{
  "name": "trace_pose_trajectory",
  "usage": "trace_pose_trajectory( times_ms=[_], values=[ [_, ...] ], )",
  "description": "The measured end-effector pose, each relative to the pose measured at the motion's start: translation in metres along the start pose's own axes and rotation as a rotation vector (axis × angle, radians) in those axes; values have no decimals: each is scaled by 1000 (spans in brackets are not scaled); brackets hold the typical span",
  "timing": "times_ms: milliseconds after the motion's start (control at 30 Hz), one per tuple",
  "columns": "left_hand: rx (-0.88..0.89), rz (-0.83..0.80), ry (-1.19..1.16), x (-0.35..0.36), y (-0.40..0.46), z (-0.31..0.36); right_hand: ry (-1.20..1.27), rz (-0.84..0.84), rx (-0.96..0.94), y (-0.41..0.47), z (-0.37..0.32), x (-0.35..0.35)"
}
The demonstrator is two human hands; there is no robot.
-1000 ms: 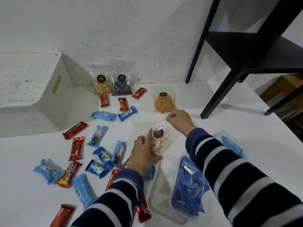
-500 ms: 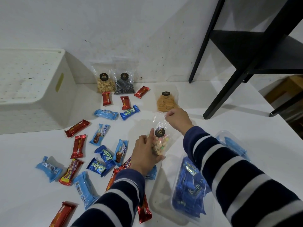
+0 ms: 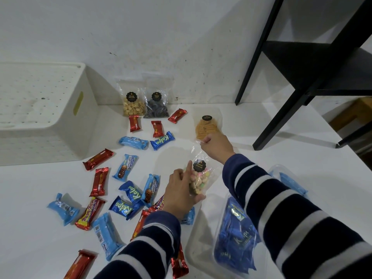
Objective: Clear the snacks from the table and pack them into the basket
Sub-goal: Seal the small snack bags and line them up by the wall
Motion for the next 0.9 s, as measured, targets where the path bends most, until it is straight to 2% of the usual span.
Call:
trace_pose_trajectory(
  times_ms=[733,900],
  values=[
    [1,24,-6,2,0,-2,-7,35,1,4,-13,6],
    [-8,20,-12,2,2,-2,-66,-52,-14,0,-6,1]
  ],
)
Point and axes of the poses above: each hand's wrist, its own y-axis towards the middle knuckle, its own x-axis out of the palm, z = x × y, the point moved 10 cm from there along y, towards the middle knuckle, and after that the axes turned 5 degrees about -x, right-handed, at the moved point
